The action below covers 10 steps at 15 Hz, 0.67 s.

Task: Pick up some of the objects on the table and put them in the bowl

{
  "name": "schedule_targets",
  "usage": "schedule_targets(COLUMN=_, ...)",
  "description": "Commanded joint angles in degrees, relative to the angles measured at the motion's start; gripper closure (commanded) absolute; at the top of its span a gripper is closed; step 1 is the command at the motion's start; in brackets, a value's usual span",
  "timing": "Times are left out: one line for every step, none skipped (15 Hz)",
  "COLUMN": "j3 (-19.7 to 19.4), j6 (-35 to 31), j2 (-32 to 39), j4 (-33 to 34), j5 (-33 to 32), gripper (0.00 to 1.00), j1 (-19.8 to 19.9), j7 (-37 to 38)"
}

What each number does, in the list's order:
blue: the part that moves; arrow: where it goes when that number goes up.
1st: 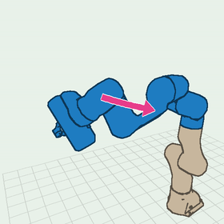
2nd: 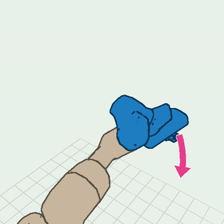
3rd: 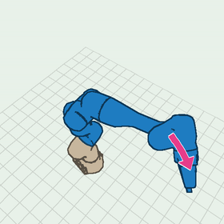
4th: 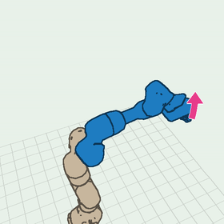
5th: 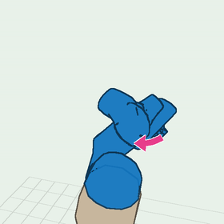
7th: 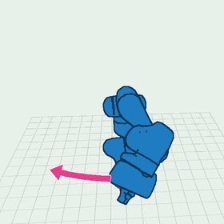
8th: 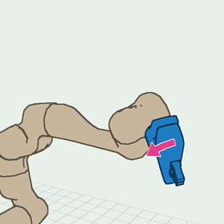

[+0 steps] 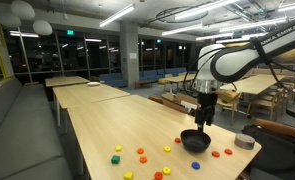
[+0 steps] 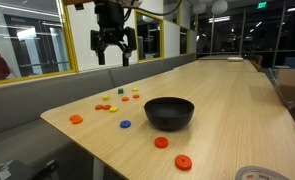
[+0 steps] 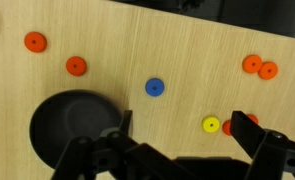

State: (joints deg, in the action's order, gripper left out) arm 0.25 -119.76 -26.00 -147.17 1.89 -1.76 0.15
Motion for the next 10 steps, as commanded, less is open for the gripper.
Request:
schedule_targets(j3=1.3, j6=-5.9, j2=13.2, j4=8.1, j5=3.0, gripper=0.0, j1=-1.9, j7=0.5)
schedule_targets(j3=1.8, j6=-7.0, j2=16.2, j4=9.9, j5=3.8, gripper=0.0, j1=-2.1, j7=1.5)
schedule_targets(j3=2.4, j6=-7.1, j2=19.4, j4=12.2, j5=4.2, gripper=0.0, j1=-2.0, j7=3.6)
schedule_targets(j3=2.6, j6=-6.7, j2=22.0, j4=14.2, j5=4.8, gripper=0.0, j1=-2.0, j7=4.7)
schedule_targets(j3=2.8, j6=-5.4, j2=24.7, j4=16.4, j5=5.7, gripper=0.0, j1=-1.9, j7=7.0)
schedule_targets(j3=3.0, j6=-4.7, j2=26.8, j4=18.3, j5=6.4, gripper=0.0, j1=-1.9, j7=8.6)
schedule_targets(j3=3.1, j6=-4.6, j2=29.0, j4=19.6, j5=6.9, gripper=0.0, j1=-1.8, j7=11.4)
schedule_targets(j3=3.0, j6=-4.3, j2=30.8, j4=21.1, j5=7.8, gripper=0.0, j1=-1.8, j7=13.2)
schedule_targets(j3=2.9, j6=-4.3, j2=32.7, j4=22.5, j5=8.6, gripper=0.0, j1=-1.9, j7=14.9)
schedule_targets(j3=3.0, j6=-4.2, j2=34.4, j4=24.0, j5=9.8, gripper=0.0, j1=-2.0, j7=15.7)
